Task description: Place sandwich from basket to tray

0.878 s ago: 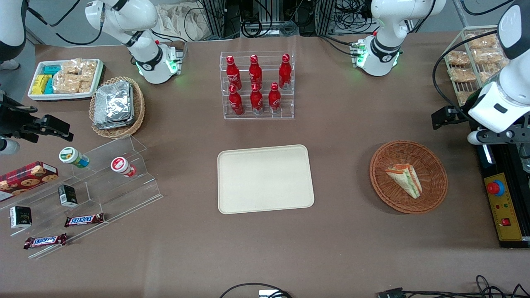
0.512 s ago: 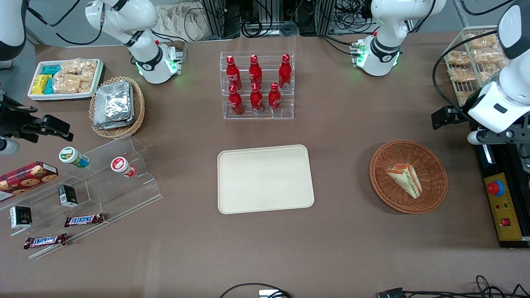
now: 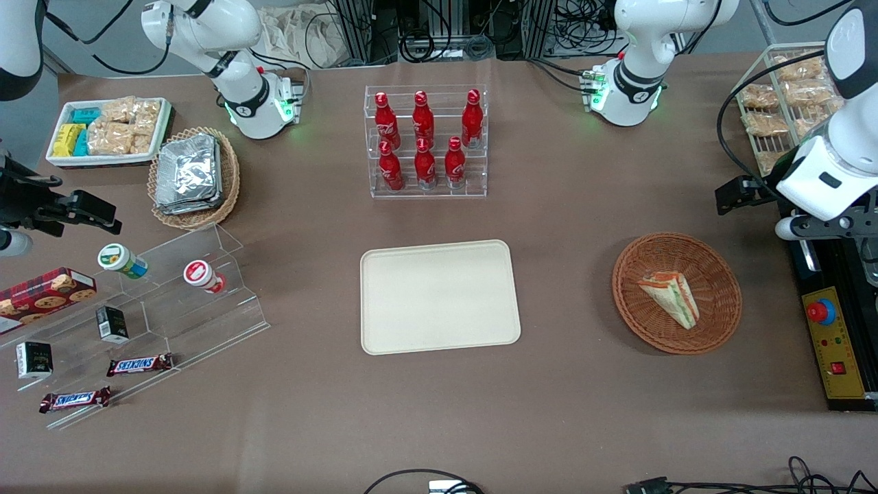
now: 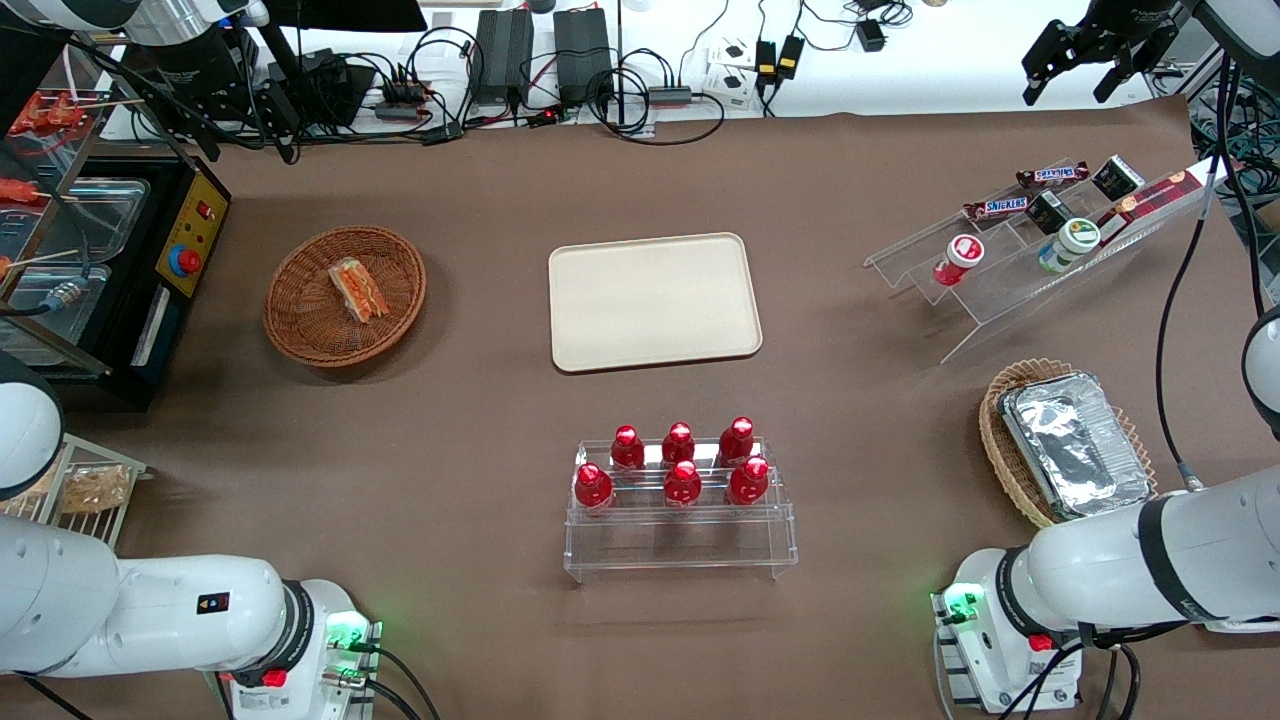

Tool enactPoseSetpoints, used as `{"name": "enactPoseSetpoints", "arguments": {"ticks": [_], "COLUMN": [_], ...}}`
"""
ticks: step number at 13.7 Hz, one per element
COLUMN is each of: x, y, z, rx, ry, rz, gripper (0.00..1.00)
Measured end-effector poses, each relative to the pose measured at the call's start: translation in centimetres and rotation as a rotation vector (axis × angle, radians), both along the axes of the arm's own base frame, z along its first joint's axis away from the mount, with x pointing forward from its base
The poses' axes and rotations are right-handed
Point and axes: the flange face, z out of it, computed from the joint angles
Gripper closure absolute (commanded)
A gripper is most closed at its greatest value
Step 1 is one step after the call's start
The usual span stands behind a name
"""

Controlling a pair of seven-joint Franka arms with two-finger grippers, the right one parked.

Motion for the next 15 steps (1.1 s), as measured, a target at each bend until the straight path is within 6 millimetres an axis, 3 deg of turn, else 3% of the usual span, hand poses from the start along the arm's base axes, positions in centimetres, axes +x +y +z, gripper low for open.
{"name": "enactPoseSetpoints", "arguments": {"ticks": [2, 5, 9, 15], "x": [0.2, 1.2, 3.0, 5.9], "y": [0.1, 0.0, 0.0, 0.7], "z": [-0.5, -2.9, -7.8, -14.9], "rx": [0.005, 0.019, 0.042, 0.044], "ry": [0.008, 0.043, 0.108, 0.149], "rz": [0.053, 0.176, 0.298, 0.341], "gripper": [0.0, 0.0, 0.0, 0.0]}}
